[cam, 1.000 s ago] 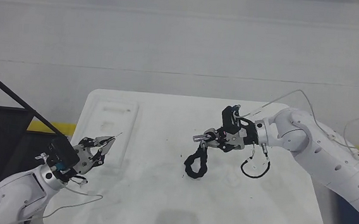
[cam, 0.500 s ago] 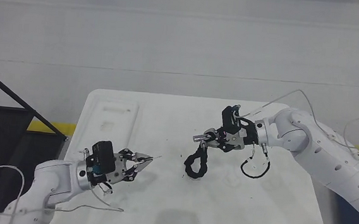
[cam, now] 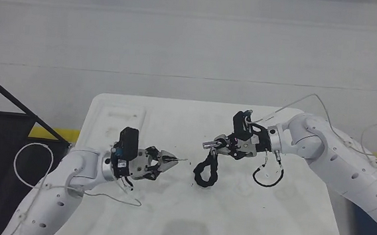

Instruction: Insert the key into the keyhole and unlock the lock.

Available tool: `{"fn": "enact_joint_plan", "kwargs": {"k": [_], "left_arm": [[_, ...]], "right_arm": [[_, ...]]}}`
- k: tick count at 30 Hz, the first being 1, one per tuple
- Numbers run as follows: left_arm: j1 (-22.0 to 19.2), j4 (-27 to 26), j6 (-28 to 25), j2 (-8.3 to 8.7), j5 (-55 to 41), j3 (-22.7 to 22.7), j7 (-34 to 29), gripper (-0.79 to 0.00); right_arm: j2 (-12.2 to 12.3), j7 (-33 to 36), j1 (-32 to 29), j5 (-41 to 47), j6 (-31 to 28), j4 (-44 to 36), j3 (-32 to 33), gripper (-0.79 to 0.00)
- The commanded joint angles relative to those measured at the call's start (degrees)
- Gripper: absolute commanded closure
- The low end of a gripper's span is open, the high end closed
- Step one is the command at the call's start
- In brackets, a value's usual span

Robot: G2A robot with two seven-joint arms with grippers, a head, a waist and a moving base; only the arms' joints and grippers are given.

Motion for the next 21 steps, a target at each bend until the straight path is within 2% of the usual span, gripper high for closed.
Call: {"fn": "enact_joint_plan", "kwargs": {"k": [1,7,17,21], "left_arm": [[-1.6,0.7,0.0,0.05,-1.4,1.6,-0.3,0.0],[-4.5,2.3,0.0,0.55,-1.2,4.4,-0.1,0.0],[-5.4,3.2,0.0,2.77,2.5,6.4,3.1,0.0],[-5.9,3.5,0.0,3.58,3.3,7.5,4.6,0.0]], "right_arm": [[0.0,0.0,0.0,0.0,0.0,0.0,0.0,0.0],[0.0,0.4,-1.0,-1.2,1.5,-0.8,0.4,0.0],[1.3,4.5,-4.1,-1.9,1.4,-2.5,3.2,0.0],[2.1,5.9,-5.3,-1.4,-0.8,-4.8,4.2,0.0]]}}
